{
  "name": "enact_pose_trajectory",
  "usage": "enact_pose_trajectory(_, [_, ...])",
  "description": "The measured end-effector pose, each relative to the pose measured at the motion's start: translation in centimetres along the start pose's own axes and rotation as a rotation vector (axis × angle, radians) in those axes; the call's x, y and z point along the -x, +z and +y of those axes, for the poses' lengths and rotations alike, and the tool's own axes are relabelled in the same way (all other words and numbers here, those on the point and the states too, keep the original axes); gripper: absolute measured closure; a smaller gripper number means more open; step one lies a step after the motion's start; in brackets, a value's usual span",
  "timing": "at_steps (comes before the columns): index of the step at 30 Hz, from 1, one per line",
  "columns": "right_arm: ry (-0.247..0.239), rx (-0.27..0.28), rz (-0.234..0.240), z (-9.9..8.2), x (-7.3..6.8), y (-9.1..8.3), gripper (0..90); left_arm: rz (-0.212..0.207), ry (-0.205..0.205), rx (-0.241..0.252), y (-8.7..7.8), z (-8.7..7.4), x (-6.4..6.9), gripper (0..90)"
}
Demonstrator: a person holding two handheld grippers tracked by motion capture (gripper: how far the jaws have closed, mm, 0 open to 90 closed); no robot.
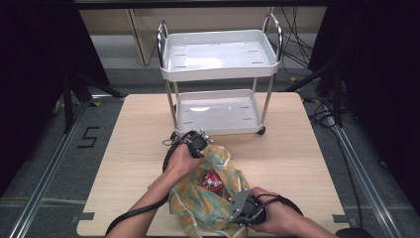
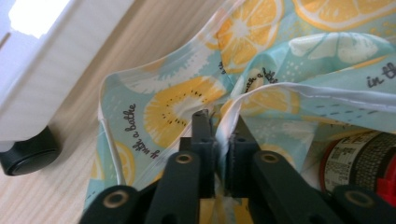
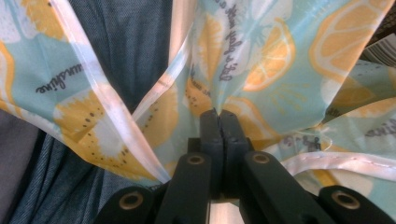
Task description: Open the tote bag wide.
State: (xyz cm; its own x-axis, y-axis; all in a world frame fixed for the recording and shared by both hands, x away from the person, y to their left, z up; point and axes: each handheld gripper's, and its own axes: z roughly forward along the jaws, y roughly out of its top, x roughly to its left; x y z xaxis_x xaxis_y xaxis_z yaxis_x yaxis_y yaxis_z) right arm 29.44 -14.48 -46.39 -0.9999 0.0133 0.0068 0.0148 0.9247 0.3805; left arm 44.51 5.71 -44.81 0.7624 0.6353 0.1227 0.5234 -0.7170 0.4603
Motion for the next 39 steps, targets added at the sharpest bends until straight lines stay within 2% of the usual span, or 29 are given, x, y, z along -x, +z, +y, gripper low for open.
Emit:
enact_pose_trajectory(1, [-0.006,0.002,-0.003,0.0,0.1,0.0,90.0,0.004,-0.006,0.008,-0.2,-0.1,0.0,81.2])
enact_pose_trajectory(2, [-0.038,0.016,-0.003,0.0,0.2,0.1,90.0,0.003,-0.012,0.012,-0.4,-0.2,0.0,79.0])
enact_pose_trajectory(5, [-0.036,0.023,-0.011,0.0,0.2,0.0,90.0,-0.007,-0.034,0.026,-1.0,-0.6,-0.1,67.2])
enact_pose_trajectory(7, [-0.033,0.024,-0.013,0.0,0.3,-0.1,90.0,0.002,-0.054,0.051,-1.9,-1.0,-0.2,59.9])
enact_pose_trajectory(11, [-0.031,0.030,-0.012,0.1,0.3,-0.1,90.0,-0.005,-0.085,0.104,-3.7,-1.7,-0.3,50.0])
enact_pose_trajectory(13, [-0.028,0.030,-0.012,0.1,0.4,-0.1,90.0,-0.003,-0.086,0.110,-4.5,-2.0,-0.4,46.6])
enact_pose_trajectory(14, [-0.027,0.030,-0.012,0.1,0.4,-0.1,90.0,-0.009,-0.080,0.101,-4.9,-2.1,-0.5,45.4])
enact_pose_trajectory(18, [-0.025,0.034,-0.021,0.2,0.3,-0.2,90.0,-0.008,-0.059,0.119,-6.2,-2.5,-0.2,42.8])
enact_pose_trajectory(25, [-0.021,0.034,-0.020,0.2,0.5,-0.2,90.0,-0.011,-0.001,0.129,-8.8,-3.9,0.8,43.9])
enact_pose_trajectory(27, [-0.021,0.035,-0.021,0.2,0.5,-0.2,90.0,-0.021,0.017,0.134,-9.4,-4.4,0.6,44.0])
enact_pose_trajectory(28, [-0.019,0.034,-0.020,0.3,0.5,-0.2,90.0,-0.020,0.004,0.128,-9.6,-4.5,0.6,44.2])
enact_pose_trajectory(30, [-0.017,0.036,-0.023,0.3,0.5,-0.1,90.0,-0.009,0.010,0.131,-9.9,-4.9,0.4,44.5])
enact_pose_trajectory(32, [0.002,0.034,-0.019,0.4,0.4,-0.1,90.0,-0.015,0.015,0.133,-10.1,-5.3,0.7,45.8])
enact_pose_trajectory(35, [-0.016,0.040,-0.025,0.4,0.5,-0.2,90.0,-0.081,0.045,0.157,-10.3,-6.0,1.8,46.1])
enact_pose_trajectory(39, [-0.012,0.041,-0.023,0.4,0.6,-0.3,90.0,-0.155,0.092,0.157,-10.5,-6.9,4.0,44.1])
